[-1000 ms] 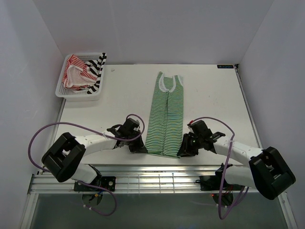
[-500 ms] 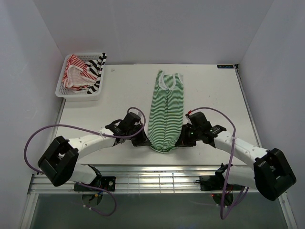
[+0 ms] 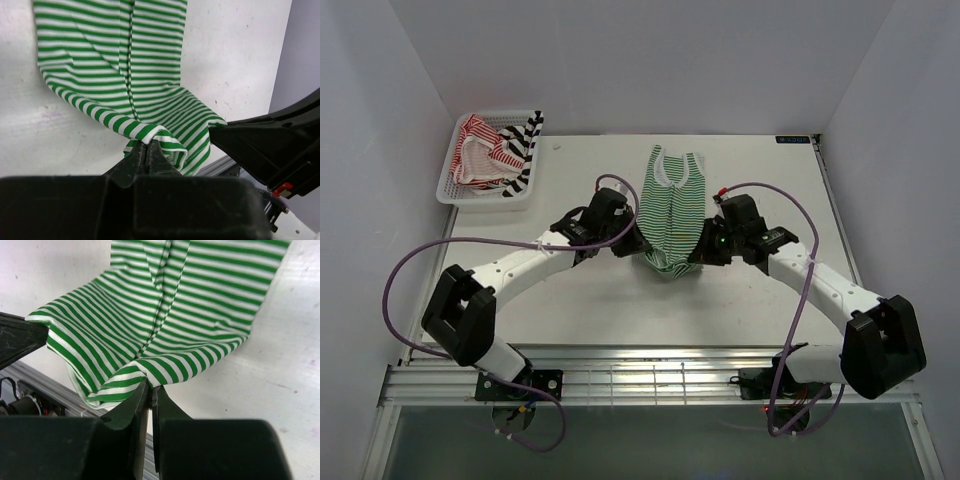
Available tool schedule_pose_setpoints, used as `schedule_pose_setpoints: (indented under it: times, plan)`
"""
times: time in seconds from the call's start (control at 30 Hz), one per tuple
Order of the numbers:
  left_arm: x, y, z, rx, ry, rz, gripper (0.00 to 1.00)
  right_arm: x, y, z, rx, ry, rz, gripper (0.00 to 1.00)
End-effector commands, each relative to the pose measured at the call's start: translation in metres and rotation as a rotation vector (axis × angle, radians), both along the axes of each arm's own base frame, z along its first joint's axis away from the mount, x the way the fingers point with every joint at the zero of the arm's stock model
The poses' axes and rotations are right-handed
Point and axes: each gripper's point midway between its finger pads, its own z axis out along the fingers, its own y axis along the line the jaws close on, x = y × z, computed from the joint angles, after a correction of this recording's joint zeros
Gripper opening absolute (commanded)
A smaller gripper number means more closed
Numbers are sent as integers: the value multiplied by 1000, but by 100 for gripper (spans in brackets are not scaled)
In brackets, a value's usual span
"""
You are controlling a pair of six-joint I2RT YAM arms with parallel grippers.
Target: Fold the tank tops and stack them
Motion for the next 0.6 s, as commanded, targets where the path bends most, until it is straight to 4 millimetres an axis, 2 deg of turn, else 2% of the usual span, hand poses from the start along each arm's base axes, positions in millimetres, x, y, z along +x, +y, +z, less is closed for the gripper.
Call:
schedule_pose_setpoints:
  times: [0.0, 0.03, 0.1, 0.13, 0.2, 0.23, 0.3, 0.33, 0.4, 0.43, 0.47, 0.53, 0.57]
  plan:
    - [35, 6, 19, 17, -75, 28, 0, 31, -5, 25, -6, -80, -18, 8]
    - [44, 10, 13, 26, -62, 38, 0, 36, -5, 25, -13, -85, -12, 8]
    - [59, 6, 23, 4, -86, 25, 0, 52, -7, 35, -9, -117, -26, 8]
    - [70, 9, 17, 11, -81, 38, 0, 63, -8, 39, -12, -129, -31, 8]
    - [81, 7, 20, 5, -98, 26, 0, 73, -9, 42, -14, -139, -39, 8]
    - [93, 7, 29, -8, -120, 38, 0, 80, -10, 40, -21, -135, -42, 8]
    - [107, 6, 25, -5, -121, 37, 0, 95, -15, 46, -17, -154, -63, 8]
    - [118, 6, 34, -12, -150, 38, 0, 99, -16, 44, -17, -147, -64, 8]
    - [130, 6, 27, 3, -153, 34, 0, 115, -18, 53, 6, -183, -70, 8]
    - [133, 4, 27, -3, -156, 20, 0, 121, -19, 50, 2, -179, -72, 8]
    - [142, 2, 37, -11, -182, 17, 0, 127, -22, 52, 3, -186, -79, 8]
    - [153, 2, 30, 6, -188, 11, 0, 137, -22, 54, 8, -194, -71, 8]
    - [160, 0, 37, -1, -209, 5, 0, 141, -24, 52, 9, -194, -71, 8]
